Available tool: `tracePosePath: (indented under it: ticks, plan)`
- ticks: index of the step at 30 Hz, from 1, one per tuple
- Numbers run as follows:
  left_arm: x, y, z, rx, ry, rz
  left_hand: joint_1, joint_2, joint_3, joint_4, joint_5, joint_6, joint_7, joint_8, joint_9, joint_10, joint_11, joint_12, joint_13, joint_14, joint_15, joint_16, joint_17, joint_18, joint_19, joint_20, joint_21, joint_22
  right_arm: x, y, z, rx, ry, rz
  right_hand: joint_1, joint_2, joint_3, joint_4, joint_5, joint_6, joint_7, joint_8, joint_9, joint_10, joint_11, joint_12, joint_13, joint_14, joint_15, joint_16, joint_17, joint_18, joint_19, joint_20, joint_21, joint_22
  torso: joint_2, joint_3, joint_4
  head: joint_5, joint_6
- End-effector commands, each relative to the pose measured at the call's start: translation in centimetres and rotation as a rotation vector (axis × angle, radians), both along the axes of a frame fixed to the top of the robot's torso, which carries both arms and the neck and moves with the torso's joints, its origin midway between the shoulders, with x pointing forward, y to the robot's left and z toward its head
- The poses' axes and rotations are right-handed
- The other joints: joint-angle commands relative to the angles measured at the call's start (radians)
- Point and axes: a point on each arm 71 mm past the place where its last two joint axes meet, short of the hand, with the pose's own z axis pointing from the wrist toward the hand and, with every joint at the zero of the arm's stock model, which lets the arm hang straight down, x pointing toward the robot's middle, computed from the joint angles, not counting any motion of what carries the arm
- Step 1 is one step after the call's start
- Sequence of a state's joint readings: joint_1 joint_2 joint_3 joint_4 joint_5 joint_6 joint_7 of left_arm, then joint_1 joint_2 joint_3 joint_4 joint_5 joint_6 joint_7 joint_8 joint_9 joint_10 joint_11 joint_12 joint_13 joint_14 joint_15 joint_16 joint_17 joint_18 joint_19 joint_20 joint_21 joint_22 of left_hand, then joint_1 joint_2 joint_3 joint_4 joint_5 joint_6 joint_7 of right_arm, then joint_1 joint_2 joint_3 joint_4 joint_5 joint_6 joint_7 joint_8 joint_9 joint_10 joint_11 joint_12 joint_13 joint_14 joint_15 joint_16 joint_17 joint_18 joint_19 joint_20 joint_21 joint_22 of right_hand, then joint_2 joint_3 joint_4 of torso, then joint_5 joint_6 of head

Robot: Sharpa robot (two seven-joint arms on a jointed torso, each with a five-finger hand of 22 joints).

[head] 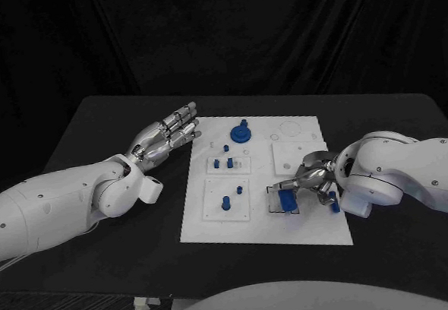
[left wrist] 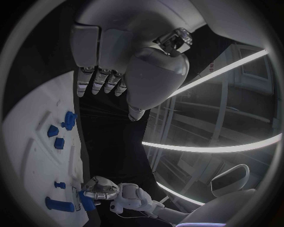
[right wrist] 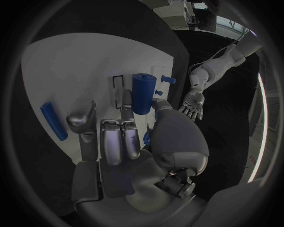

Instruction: Assemble the parts on the task board

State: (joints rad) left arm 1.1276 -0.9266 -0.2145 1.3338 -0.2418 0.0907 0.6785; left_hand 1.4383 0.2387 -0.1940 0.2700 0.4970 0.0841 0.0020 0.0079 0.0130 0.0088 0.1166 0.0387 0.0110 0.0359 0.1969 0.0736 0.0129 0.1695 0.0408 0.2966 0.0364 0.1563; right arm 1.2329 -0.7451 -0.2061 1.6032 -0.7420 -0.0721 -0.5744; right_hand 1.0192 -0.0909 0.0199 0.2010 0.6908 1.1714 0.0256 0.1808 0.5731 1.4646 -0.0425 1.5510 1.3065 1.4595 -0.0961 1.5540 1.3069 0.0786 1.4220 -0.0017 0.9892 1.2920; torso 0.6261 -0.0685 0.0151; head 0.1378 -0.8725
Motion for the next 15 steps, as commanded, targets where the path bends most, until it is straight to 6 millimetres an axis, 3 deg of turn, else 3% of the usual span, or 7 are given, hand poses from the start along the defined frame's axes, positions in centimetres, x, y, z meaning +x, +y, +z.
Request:
tracePosePath:
  ticks: [1, 4, 5, 8, 15]
  plan:
    - [-0.14, -0.18, 0.6, -0.07, -0.07, -0.015, 0.014, -0.003, 0.014, -0.008, 0.014, 0.0, 0.005, 0.009, 0.003, -0.003, 0.007, 0.018, 0.002, -0.007, 0.01, 0.016, 0.007, -0.032, 0.011, -0.001, -0.003, 0.009, 0.17, 0.06, 0.08, -0.013, -0.033, 0.003, 0.001, 0.016, 0.152, -0.026, 0.008, -0.025, -0.007, 0.018, 0.078, 0.106, -0.01, 0.02, 0.264, 0.111, -0.012, 0.016, 0.263, 0.031, -0.004, 0.005, -0.029, 0.13, 0.0, 0.0002, 0.0013, -0.001, 0.0]
    - [-0.16, -0.19, 0.54, -0.07, -0.068, -0.015, 0.015, -0.002, 0.016, -0.009, 0.014, 0.0, 0.006, 0.009, 0.003, -0.003, 0.008, 0.018, 0.002, -0.005, 0.018, 0.02, 0.007, -0.036, 0.011, -0.001, -0.003, 0.009, 0.16, 0.18, 0.06, -0.018, -0.034, 0.007, -0.01, 0.019, 0.144, -0.016, -0.044, -0.027, -0.005, 0.014, 0.079, 0.106, -0.009, 0.02, 0.264, 0.11, -0.011, 0.012, 0.257, 0.032, -0.005, 0.007, -0.037, 0.128, 0.0, 0.0, 0.0002, -0.001, 0.0]
    - [-0.17, -0.19, 0.52, -0.07, -0.067, -0.016, 0.015, -0.002, 0.017, -0.009, 0.014, 0.0, 0.006, 0.009, 0.003, -0.003, 0.01, 0.019, 0.002, -0.003, 0.027, 0.026, 0.008, -0.039, 0.012, 0.0, -0.002, 0.01, 0.15, 0.21, 0.04, -0.02, -0.033, 0.009, -0.02, 0.022, 0.136, -0.007, -0.088, -0.029, -0.003, 0.011, 0.08, 0.106, -0.007, 0.02, 0.264, 0.108, -0.009, 0.007, 0.25, 0.033, -0.007, 0.008, -0.046, 0.126, 0.0, 0.0001, -0.0002, 0.0, 0.0]
    - [-0.19, -0.19, 0.47, -0.07, -0.066, -0.016, 0.016, -0.002, 0.018, -0.009, 0.014, 0.0, 0.006, 0.009, 0.003, -0.003, 0.011, 0.019, 0.002, -0.001, 0.03, 0.03, 0.009, -0.041, 0.013, 0.0, -0.002, 0.01, 0.13, 0.28, -0.03, -0.026, -0.028, 0.013, -0.034, 0.025, 0.121, 0.006, -0.155, -0.032, 0.0, 0.006, 0.081, 0.106, -0.004, 0.02, 0.264, 0.105, -0.007, -0.002, 0.239, 0.036, -0.012, 0.01, -0.066, 0.121, 0.0, 0.0001, 0.0, 0.001, 0.0]
    - [-0.25, -0.16, 0.38, -0.07, -0.064, -0.016, 0.016, -0.002, 0.018, -0.009, 0.014, 0.0, 0.007, 0.009, 0.003, -0.003, 0.012, 0.02, 0.002, 0.0, 0.033, 0.032, 0.009, -0.042, 0.013, 0.0, -0.002, 0.01, 0.0, 0.5, -0.19, -0.04, -0.012, 0.027, -0.045, 0.029, 0.094, 0.02, -0.234, -0.038, 0.003, -0.002, 0.082, 0.106, -0.001, 0.02, 0.264, 0.103, -0.005, -0.008, 0.23, 0.039, -0.014, 0.012, -0.085, 0.116, 0.0, 0.0, -0.0001, 0.001, 0.0]
